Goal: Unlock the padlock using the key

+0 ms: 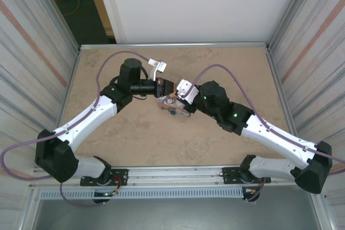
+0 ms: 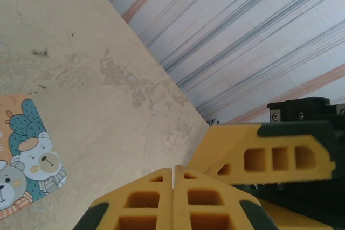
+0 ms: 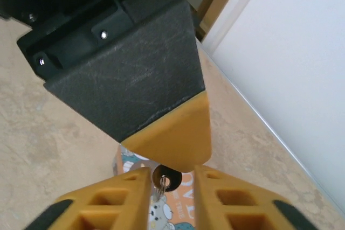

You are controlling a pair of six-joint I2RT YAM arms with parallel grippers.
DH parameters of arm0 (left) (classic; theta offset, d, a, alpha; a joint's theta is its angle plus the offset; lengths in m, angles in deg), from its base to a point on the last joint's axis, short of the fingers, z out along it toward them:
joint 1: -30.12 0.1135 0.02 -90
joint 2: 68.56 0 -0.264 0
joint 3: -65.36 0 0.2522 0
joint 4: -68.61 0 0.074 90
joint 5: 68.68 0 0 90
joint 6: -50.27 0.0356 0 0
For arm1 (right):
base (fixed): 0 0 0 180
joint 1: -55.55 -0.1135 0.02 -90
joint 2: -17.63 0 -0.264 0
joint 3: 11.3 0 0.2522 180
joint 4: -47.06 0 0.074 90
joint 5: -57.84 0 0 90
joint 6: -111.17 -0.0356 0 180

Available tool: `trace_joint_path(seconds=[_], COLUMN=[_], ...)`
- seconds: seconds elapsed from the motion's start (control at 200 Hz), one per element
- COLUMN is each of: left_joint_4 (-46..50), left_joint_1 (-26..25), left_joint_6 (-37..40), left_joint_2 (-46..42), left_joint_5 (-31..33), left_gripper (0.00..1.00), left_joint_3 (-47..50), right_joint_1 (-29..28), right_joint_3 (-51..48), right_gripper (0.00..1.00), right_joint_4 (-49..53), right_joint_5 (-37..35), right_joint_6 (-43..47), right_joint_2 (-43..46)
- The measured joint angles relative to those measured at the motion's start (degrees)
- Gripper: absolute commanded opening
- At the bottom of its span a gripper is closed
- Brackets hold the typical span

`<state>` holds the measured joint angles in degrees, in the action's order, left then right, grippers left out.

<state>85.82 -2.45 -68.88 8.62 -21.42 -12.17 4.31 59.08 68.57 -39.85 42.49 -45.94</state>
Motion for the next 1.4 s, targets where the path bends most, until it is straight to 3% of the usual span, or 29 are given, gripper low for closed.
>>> trace_joint_path(seconds=[0.215, 0.416, 0.536, 0.842, 1.398], left_joint_4=[1.38, 2.60, 2.56, 0.00, -1.18], left_joint_1=[3.45, 6.05, 6.88, 7.26, 7.26], left_joint_6=[0.92, 3.06, 3.89, 3.65, 3.23], left_joint_2=[-2.75, -6.03, -7.48, -8.11, -8.11], left_joint_5=[0.79, 0.52, -0.33, -2.71, -3.37], left_gripper=[0.00, 0.00, 0.00, 0.00, 0.00], left_joint_3=[0.02, 0.07, 0.85, 2.71, 3.50], right_joint_1=[8.79, 21.03, 24.81, 23.76, 17.33], right_joint_3=[-3.30, -5.55, -6.54, -6.60, -2.71], right_gripper=[0.47, 0.53, 0.56, 0.56, 0.46], right_joint_4=[-1.42, -6.10, -10.43, -19.34, -22.93], right_joint_5=[7.98, 23.41, 32.70, 47.08, 49.81], right_joint_6=[-8.20, -24.57, -34.12, -49.66, -51.32], right_joint_2=[4.81, 8.57, 8.00, -0.72, -8.48])
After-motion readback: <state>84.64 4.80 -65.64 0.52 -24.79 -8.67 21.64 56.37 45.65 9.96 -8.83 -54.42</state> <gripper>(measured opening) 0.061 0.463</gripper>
